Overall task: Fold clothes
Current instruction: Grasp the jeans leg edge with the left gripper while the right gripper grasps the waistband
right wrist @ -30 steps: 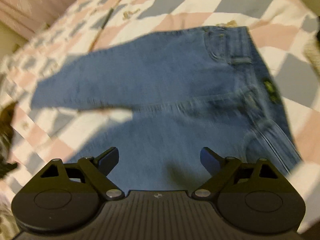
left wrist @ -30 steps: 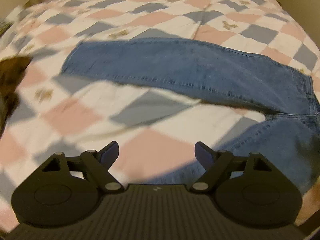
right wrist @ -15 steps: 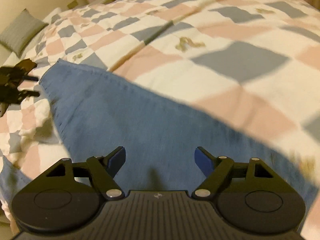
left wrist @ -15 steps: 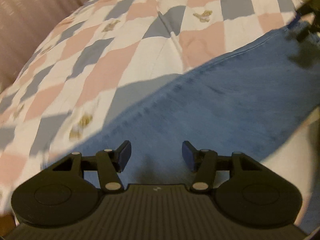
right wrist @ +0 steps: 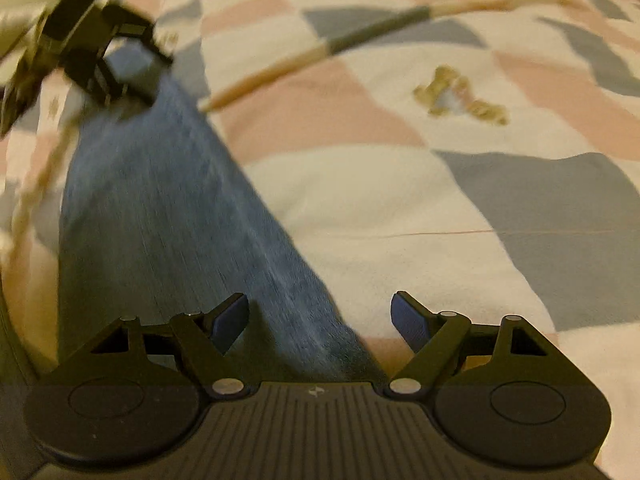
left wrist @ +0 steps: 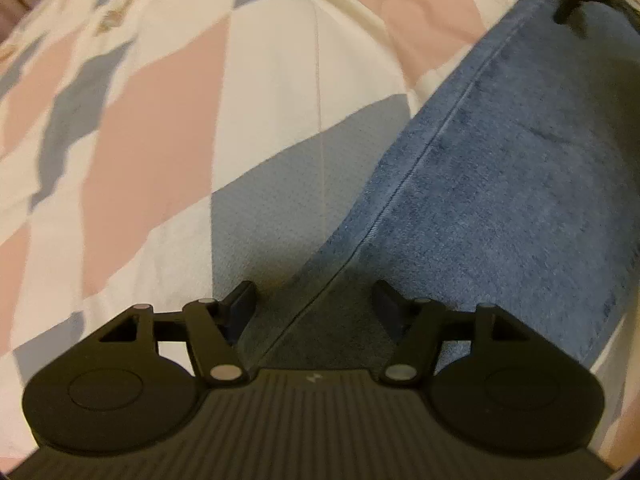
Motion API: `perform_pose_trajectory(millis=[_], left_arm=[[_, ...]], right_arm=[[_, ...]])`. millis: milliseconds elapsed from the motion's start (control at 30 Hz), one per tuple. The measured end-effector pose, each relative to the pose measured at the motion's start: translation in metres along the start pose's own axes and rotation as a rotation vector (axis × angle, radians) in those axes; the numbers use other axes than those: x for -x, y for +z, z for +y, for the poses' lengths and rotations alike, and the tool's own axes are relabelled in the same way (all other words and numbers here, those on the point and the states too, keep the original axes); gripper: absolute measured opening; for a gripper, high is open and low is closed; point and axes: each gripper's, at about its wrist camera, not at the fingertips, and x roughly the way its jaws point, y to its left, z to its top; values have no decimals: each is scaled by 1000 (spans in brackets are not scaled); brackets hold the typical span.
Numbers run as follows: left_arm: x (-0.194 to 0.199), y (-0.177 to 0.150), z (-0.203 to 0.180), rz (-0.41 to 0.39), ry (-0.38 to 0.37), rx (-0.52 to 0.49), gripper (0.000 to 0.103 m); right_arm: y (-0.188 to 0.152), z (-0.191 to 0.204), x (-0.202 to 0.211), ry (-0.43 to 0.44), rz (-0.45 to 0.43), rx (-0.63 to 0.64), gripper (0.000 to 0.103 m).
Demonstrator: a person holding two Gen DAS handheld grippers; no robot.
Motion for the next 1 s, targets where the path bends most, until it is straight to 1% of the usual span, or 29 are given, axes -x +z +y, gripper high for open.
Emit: perform_pose_trajectory(millis=[33,67,100,133,167,200,233,267,300,333,367,433,467,600,667,700,733,767,833,867,933,967,1000], left_arm=[[-4,0,0,5,-16,-18,54],[-7,1,-3,8,-16,-39,51],[-8,0,-9,7,-3,-68,45],[-10,0,-16,6,9,-98,37],[-11,-1,-23,5,22,-128,30],[-10,-3,-33,6,46,-161,13],[-10,-7,-43,7,73,-196,3],[-8,-12,-55,8,121,-237,3],[-3,-16,-62,5,153,-240,3],[2,-20,-69,1,186,-243,3],[8,-24,-77,-4,219,-240,3],[43,-38,-101,-53,295,-166,3],[61,-44,-112,-77,333,-128,3],[132,-72,-161,-171,481,24,4],[164,-92,-210,-164,520,104,4],[180,-101,-234,-160,538,143,4],[191,-113,-257,-148,542,183,4],[201,-130,-286,-128,526,243,4],[207,-156,-339,-74,450,331,4],[209,-169,-365,-46,411,371,4],[199,-193,-408,39,324,399,8],[192,-203,-428,74,278,402,9],[185,-212,-447,107,236,405,12]], right_arm=[[1,-2,-3,13,12,4,83],[2,-5,-6,27,21,0,83],[3,-8,-8,37,27,-5,80],[4,-9,-10,38,31,-7,72],[4,-9,-11,35,36,-7,68],[5,-8,-11,33,40,-7,55],[6,-4,-10,31,43,-1,30],[6,2,-10,21,50,15,20],[6,9,-9,10,57,32,14],[5,16,-8,-9,61,55,11],[4,26,-5,-45,58,87,11],[1,44,7,-127,32,131,8],[-2,57,18,-175,4,154,8],[-29,123,77,-370,-158,236,8],[-53,169,106,-443,-223,265,8],[-67,196,118,-482,-241,292,7],[-83,224,127,-510,-246,311,7],[-101,250,131,-526,-240,320,6],[-135,300,138,-547,-219,323,3],[-152,319,135,-531,-188,285,2],[-186,355,128,-497,-125,204,3],[-202,366,122,-480,-87,152,5],[-217,376,115,-465,-47,99,13]])
